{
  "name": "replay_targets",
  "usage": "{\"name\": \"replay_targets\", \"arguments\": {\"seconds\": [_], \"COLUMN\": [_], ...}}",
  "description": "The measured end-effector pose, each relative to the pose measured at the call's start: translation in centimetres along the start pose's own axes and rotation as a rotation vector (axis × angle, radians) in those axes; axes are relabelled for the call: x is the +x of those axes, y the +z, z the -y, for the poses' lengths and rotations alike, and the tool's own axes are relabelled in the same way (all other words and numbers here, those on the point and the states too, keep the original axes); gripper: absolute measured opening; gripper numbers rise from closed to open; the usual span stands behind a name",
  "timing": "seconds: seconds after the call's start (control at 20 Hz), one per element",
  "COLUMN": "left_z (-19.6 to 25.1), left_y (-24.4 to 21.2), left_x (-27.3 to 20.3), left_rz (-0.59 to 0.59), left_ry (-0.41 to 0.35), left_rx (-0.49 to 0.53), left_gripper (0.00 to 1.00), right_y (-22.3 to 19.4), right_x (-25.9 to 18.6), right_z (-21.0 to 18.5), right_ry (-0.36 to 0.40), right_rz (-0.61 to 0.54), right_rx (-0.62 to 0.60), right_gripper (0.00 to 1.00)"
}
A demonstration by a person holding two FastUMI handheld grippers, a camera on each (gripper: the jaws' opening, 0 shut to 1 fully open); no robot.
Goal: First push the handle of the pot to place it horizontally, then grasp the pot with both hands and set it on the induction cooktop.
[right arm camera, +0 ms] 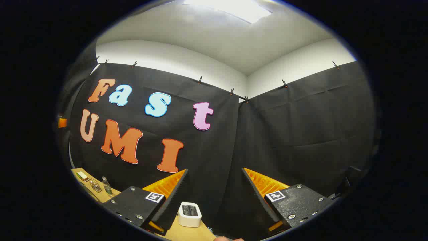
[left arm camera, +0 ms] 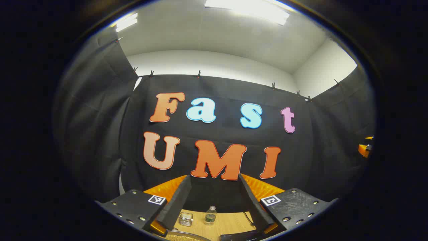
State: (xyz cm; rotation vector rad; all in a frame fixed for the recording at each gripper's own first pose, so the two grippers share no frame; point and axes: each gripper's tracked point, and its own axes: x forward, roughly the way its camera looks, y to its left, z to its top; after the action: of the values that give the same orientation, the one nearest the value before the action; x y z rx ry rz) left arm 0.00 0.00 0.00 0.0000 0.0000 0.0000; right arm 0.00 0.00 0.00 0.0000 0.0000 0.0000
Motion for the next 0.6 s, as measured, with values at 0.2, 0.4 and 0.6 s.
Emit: {"name": "replay_targets", "arguments": {"seconds": [0.2,0.4,0.6], "left_z": [0.28,0.38,0.47], "left_y": [0.53,0.67,0.89], "left_x": [-0.56,-0.73,-0.85], "left_rz": [0.014,0.023,0.03], "left_ry": [0.006,0.01,0.008], "left_rx": [0.014,0.027,0.035], "left_gripper": [0.88,0.87,0.87], "right_y": [-0.44,-0.45,-0.45], "right_x": [0.23,0.19,-0.3], "right_z": [-0.26,-0.64,-0.56], "right_ry": [0.018,0.029,0.031], "right_rz": [0.0,0.0,0.003], "right_rx": [0.011,0.021,0.024], "right_gripper": [0.95,0.97,0.95]}}
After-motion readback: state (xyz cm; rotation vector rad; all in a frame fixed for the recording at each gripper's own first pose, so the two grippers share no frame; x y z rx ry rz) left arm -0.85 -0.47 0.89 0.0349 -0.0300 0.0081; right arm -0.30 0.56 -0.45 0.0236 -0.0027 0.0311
